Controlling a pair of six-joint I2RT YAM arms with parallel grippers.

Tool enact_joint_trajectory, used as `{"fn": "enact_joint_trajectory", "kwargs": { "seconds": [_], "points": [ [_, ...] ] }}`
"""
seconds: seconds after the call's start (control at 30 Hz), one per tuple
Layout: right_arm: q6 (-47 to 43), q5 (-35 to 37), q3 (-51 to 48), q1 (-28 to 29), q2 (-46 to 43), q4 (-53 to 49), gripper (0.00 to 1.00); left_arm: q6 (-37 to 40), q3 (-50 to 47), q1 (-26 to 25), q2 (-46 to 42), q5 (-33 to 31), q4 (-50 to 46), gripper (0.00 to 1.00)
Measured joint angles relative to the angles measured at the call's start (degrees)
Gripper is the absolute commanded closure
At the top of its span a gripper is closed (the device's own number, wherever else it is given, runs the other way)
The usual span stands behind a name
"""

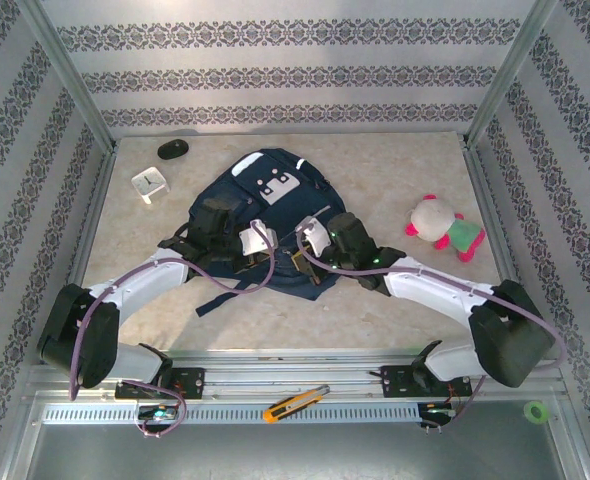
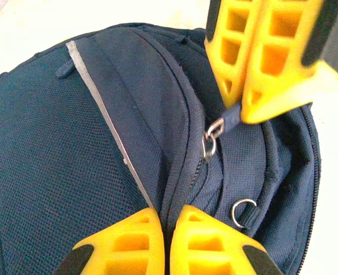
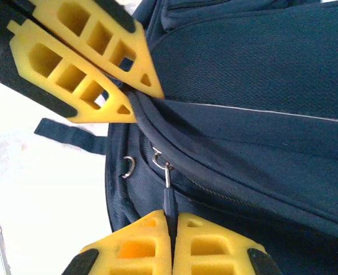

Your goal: Pack the student bag

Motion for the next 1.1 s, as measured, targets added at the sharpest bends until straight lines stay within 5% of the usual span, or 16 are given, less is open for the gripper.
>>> {"fn": "enact_joint_trajectory", "kwargs": {
  "seconds": [0.37,0.57,0.7,0.83,1.1],
  "points": [
    [-0.7,-3.3,-2.0,-8.3,-2.8,-1.3,1.0,0.6,0.2,1.1,-1.0,0.6,-0.2,0.99],
    [-0.7,-5.1,-2.0,-9.0,-2.8,-1.4,1.0,0.1,0.0,2.5,-4.8,-0.5,-3.0,0.5],
    [-0.7,-4.9,-2.0,-8.5,-2.8,-1.9,1.0,-3.3,0.0,3.2,-8.7,-0.3,-4.0,0.45],
    [-0.6,-4.6,-2.0,-8.1,-2.8,-2.0,1.0,-6.8,0.2,-1.8,-9.1,-2.7,-3.8,0.33],
    [-0.5,-4.4,-2.0,-7.7,-2.8,-2.0,1.0,-11.9,3.5,-9.9,0.8,-10.7,1.4,0.35]
  ]
}}
